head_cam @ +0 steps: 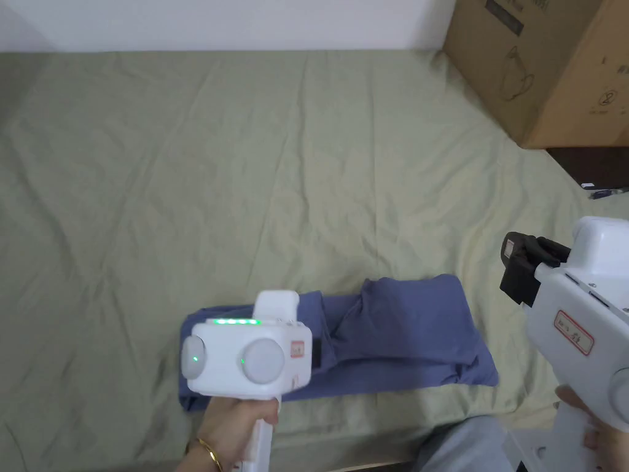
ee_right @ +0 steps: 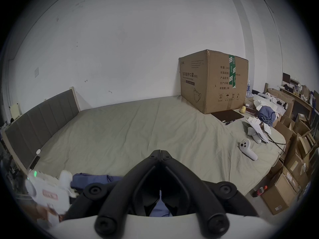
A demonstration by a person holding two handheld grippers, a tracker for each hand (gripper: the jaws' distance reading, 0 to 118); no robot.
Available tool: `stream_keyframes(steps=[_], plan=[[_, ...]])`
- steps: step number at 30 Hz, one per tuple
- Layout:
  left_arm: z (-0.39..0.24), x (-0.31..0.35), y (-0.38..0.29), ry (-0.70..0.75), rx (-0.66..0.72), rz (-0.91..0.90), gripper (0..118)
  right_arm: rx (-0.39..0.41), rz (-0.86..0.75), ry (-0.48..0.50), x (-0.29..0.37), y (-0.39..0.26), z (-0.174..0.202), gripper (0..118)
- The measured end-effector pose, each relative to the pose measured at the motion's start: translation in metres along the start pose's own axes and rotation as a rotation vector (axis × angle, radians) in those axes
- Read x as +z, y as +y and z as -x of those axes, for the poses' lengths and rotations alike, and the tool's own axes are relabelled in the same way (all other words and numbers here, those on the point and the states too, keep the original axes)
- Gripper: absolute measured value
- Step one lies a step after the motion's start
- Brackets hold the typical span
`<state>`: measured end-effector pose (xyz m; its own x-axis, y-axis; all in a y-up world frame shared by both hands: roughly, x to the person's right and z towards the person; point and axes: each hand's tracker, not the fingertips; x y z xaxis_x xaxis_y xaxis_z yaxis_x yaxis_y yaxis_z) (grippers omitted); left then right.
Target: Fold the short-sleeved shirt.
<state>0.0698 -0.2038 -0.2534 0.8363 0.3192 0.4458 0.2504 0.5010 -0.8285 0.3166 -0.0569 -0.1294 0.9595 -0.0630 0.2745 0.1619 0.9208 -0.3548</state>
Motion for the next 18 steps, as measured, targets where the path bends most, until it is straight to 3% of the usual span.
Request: stream_keyframes(steps=[3, 5, 7, 11, 12, 13, 14, 16, 18], plan=[[-0.022, -0.016, -0.022, 0.022, -0.149, 0.057, 0, 0.003, 0.01, -0.012, 0.002, -0.003, -0.004, 0], [-0.029, -0.015, -0.03, 0.03, -0.178, 0.028, 0, -0.002, 0.016, -0.022, 0.003, -0.004, -0.007, 0], [-0.026, -0.009, -0.023, 0.016, -0.115, 0.024, 0, -0.009, 0.02, -0.029, 0.004, -0.005, -0.009, 0], [-0.007, 0.029, 0.002, -0.232, 0.021, -0.052, 7, -0.011, 0.026, -0.03, 0.003, -0.005, -0.008, 0], [-0.003, 0.043, 0.01, -0.255, 0.047, -0.107, 16, -0.008, 0.025, -0.029, 0.002, -0.004, -0.007, 0], [0.004, 0.056, 0.018, -0.273, 0.076, -0.149, 35, -0.006, 0.024, -0.027, 0.002, -0.003, -0.006, 0], [0.015, 0.066, 0.026, -0.295, 0.118, -0.183, 71, -0.004, 0.022, -0.025, 0.001, -0.002, -0.005, 0], [0.039, 0.081, 0.04, -0.328, 0.203, -0.222, 114, 0.0, 0.019, -0.018, 0.001, 0.0, -0.001, 0], [0.071, 0.094, 0.047, -0.346, 0.261, -0.308, 118, 0.005, 0.015, -0.01, -0.001, 0.002, 0.003, 0]])
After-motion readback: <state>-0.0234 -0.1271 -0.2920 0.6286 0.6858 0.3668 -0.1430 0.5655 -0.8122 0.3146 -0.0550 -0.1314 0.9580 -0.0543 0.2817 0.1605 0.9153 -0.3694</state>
